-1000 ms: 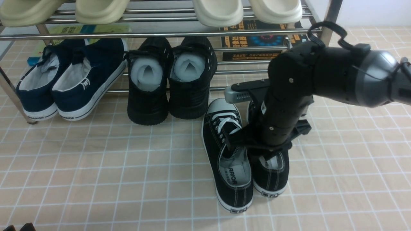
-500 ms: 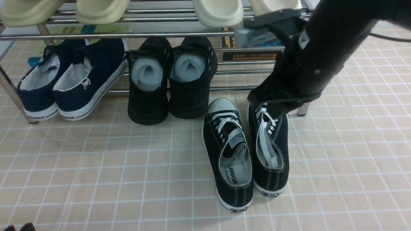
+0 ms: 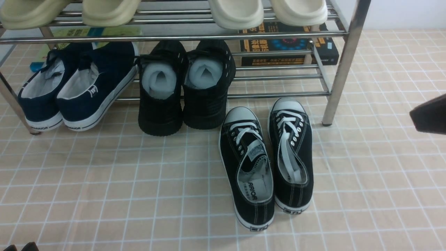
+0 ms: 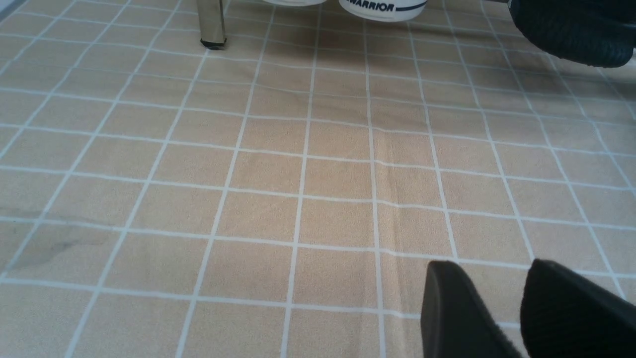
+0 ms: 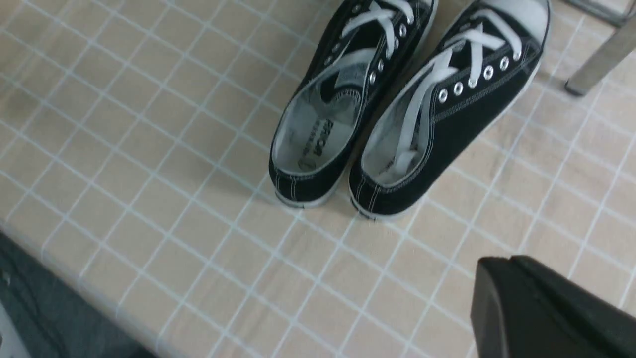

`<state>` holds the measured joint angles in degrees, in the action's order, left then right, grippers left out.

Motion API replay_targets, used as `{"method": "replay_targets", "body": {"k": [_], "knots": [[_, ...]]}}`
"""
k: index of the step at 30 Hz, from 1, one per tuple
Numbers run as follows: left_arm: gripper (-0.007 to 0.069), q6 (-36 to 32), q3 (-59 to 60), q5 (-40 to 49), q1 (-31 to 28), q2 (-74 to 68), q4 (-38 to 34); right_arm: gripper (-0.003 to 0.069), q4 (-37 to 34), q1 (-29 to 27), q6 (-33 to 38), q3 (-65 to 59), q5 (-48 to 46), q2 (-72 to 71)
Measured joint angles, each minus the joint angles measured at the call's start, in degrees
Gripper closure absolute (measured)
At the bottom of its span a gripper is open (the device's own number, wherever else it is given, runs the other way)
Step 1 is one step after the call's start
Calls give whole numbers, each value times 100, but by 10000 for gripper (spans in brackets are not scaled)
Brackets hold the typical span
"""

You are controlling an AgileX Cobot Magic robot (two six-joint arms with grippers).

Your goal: Take the shoes off the shelf from the light coffee tablecloth by hand.

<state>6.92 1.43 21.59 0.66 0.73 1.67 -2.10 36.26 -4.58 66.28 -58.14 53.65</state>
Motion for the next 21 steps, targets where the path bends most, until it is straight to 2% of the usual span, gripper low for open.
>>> {"method": "replay_targets", "body": {"k": [1, 2, 3, 5, 6, 10, 14, 21], "knots": [[384, 0, 0, 0, 0, 0, 0, 675, 0, 0, 7, -623, 725, -465], [384, 0, 0, 0, 0, 0, 0, 675, 0, 0, 7, -804, 937, -587], [384, 0, 0, 0, 0, 0, 0, 675, 0, 0, 17, -1609, 2003, -1101], [384, 0, 0, 0, 0, 0, 0, 675, 0, 0, 17, -2114, 2613, -1385], [384, 0, 0, 0, 0, 0, 0, 673, 0, 0, 23, -2715, 3281, -1674], [384, 0, 0, 0, 0, 0, 0, 671, 0, 0, 39, -3652, 4487, -1991], [384, 0, 0, 0, 0, 0, 0, 669, 0, 0, 39, -4196, 4969, -2046], [384, 0, 0, 0, 0, 0, 0, 665, 0, 0, 39, -4581, 5021, -2046]]}}
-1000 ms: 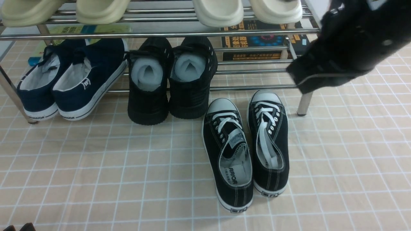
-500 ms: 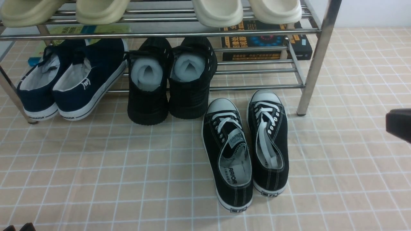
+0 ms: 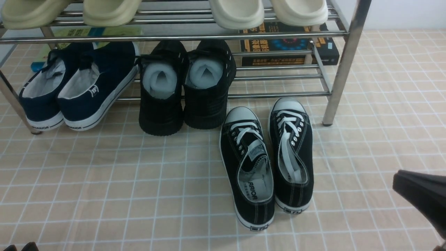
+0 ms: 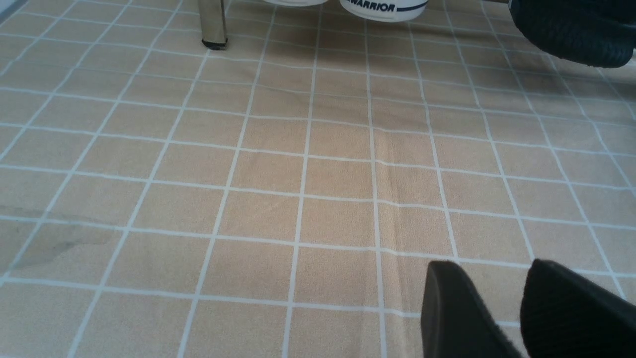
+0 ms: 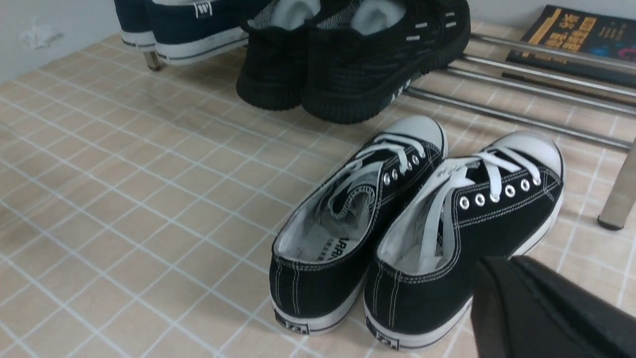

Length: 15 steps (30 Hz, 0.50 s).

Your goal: Take the shoes off the shelf from the light coffee tablecloth by hand.

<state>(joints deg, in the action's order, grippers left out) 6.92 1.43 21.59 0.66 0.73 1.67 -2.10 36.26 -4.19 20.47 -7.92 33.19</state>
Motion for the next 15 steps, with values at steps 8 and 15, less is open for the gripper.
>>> {"method": "replay_targets", "body": {"k": [8, 15], "knots": [[384, 0, 0, 0, 0, 0, 0, 661, 0, 0, 2, -91, -304, 0], [384, 0, 0, 0, 0, 0, 0, 658, 0, 0, 2, -91, -354, 0]]}}
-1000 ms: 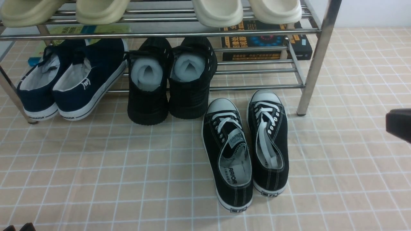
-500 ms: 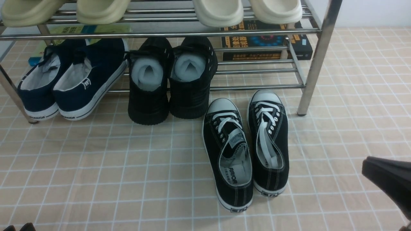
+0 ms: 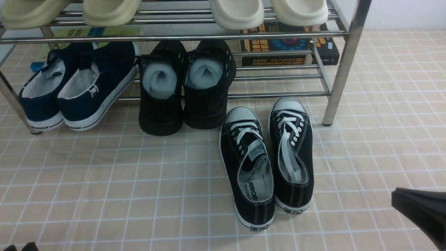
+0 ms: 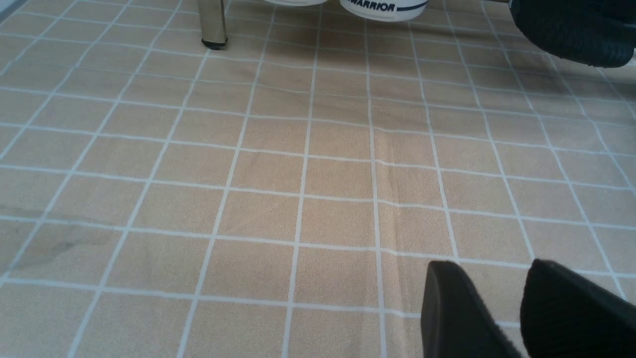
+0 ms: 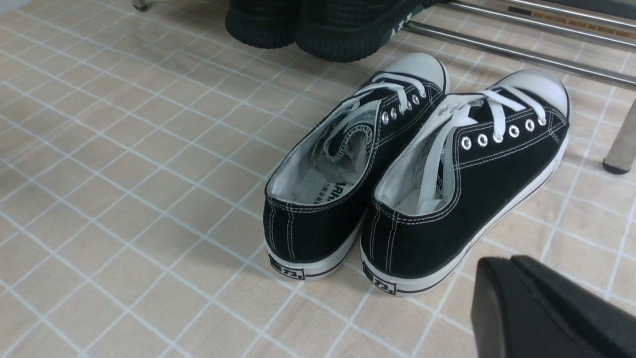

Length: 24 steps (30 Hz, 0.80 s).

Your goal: Take the shoes off the shelf from the light coffee tablecloth by hand.

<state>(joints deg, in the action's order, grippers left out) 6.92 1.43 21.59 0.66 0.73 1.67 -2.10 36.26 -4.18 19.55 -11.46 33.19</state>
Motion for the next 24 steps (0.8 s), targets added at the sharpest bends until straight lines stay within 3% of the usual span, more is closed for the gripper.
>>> {"method": "replay_targets", "body": {"k": [6, 10, 19, 24], "knots": [[384, 0, 0, 0, 0, 0, 0, 652, 15, -35, 0, -210, 42, -373], [384, 0, 0, 0, 0, 0, 0, 651, 37, -411, 0, -550, 42, -873], [384, 0, 0, 0, 0, 0, 0, 643, 49, -2425, 0, -1937, 14, -2717], [384, 0, 0, 0, 0, 0, 0, 637, 56, -3069, 26, -2098, -166, -3253]]}}
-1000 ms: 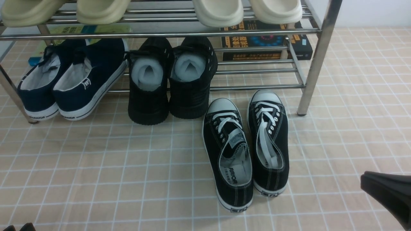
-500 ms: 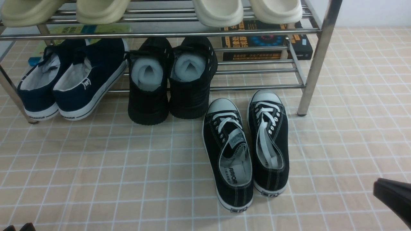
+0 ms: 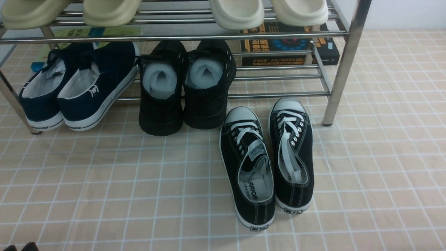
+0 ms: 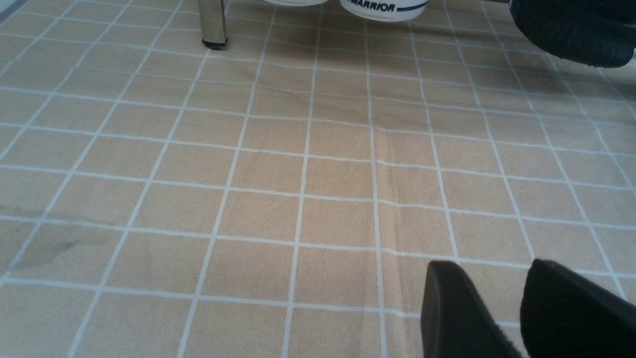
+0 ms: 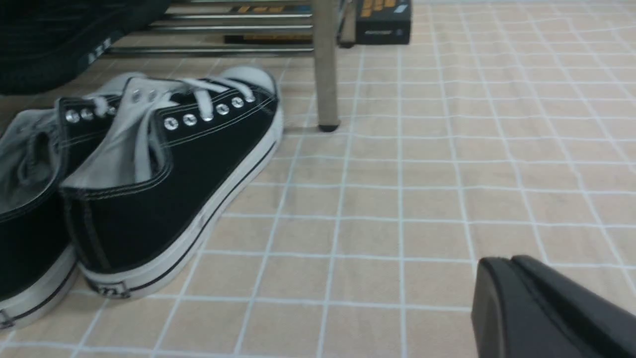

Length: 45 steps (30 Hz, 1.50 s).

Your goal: Take the shoes off the shelf from the light coffee tablecloth by hand.

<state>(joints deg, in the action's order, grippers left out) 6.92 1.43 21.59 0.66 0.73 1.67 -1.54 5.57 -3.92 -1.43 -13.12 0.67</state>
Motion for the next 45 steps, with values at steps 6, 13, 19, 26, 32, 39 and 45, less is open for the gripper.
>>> {"method": "replay_targets", "body": {"k": [6, 13, 19, 26, 32, 39, 45], "knots": [[384, 0, 0, 0, 0, 0, 0, 628, 80, -417, 132, 0, -470, -120], [384, 0, 0, 0, 0, 0, 0, 615, 80, -431, 152, 50, -865, -120], [384, 0, 0, 0, 0, 0, 0, 614, 80, -404, 152, 57, -900, -120], [384, 0, 0, 0, 0, 0, 0, 607, 80, -190, 147, 57, -905, -120], [384, 0, 0, 0, 0, 0, 0, 599, 80, -190, 147, 57, -905, -120], [384, 0, 0, 0, 0, 0, 0, 590, 80, -190, 147, 57, -905, -120], [384, 0, 0, 0, 0, 0, 0, 582, 80, -190, 147, 57, -905, -120]]}}
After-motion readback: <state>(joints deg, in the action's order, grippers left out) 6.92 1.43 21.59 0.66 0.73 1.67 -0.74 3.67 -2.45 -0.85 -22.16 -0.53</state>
